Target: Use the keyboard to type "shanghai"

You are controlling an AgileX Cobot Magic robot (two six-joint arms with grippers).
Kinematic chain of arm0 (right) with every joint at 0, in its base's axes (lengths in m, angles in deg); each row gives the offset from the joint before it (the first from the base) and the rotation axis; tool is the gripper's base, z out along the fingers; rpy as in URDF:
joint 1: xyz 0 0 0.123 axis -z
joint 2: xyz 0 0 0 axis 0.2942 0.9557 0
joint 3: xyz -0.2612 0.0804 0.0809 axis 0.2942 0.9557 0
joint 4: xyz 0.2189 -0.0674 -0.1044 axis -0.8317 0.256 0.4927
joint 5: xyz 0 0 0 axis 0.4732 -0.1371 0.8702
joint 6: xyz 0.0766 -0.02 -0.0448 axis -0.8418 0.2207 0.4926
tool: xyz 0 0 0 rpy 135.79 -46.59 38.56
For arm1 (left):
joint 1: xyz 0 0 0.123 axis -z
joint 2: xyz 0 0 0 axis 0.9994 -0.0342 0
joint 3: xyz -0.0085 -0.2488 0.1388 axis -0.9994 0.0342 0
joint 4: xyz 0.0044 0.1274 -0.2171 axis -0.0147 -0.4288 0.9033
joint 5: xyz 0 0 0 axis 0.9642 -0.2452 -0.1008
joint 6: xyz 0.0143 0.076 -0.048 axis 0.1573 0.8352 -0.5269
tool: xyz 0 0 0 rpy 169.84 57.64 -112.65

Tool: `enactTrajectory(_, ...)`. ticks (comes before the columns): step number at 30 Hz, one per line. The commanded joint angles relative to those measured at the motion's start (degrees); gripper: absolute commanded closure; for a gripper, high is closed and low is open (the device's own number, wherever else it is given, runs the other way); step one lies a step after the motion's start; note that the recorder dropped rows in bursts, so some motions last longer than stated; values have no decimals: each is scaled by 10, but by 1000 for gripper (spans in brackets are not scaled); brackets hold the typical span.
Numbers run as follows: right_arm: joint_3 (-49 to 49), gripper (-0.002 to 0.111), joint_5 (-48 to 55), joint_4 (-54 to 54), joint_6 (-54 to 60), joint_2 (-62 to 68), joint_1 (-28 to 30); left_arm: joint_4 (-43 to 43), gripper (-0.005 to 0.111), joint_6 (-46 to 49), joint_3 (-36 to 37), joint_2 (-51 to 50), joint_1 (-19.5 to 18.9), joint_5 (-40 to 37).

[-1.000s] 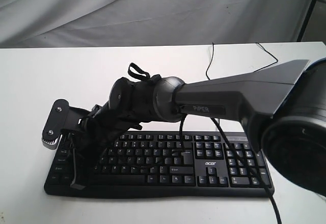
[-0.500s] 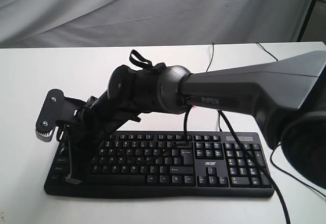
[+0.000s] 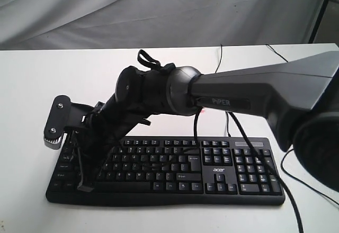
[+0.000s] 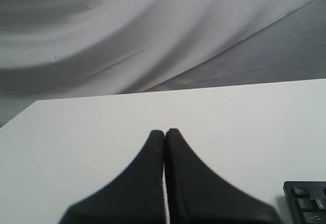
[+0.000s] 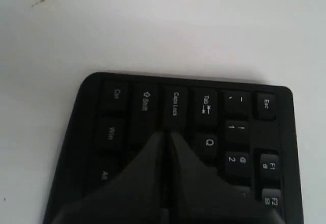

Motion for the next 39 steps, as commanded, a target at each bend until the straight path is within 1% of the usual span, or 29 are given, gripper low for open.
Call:
enactTrajectory(1,-3,108,15,51,-39,-9,6,0,106,-2,3,-2,2,4)
enactTrajectory(4,3,108,23,67,-57,-16,10,0,106,-2,3,-2,2,4)
enactTrajectory(6,24,108,14,71,-57,-28,13,0,106,-2,3,-2,2,4)
enactTrajectory(9,85,108,-12,63,-34,-72,25,0,106,-2,3,-2,2,4)
enactTrajectory(11,129,108,-28,40,-13,-99,37,0,106,-2,3,-2,2,4)
enactTrajectory(15,212,108,-33,10,38,-133,80,0,106,-2,3,-2,2,4)
enactTrajectory(18,255,108,-41,-49,120,-151,101,0,106,-2,3,-2,2,4)
enactTrajectory(21,263,108,-39,-124,182,-158,111,0,106,-2,3,-2,2,4)
enactTrajectory(22,263,108,-36,-130,188,-158,112,0,106,-2,3,-2,2,4)
enactTrajectory(39,263,108,-39,-134,197,-158,112,0,106,-2,3,-2,2,4)
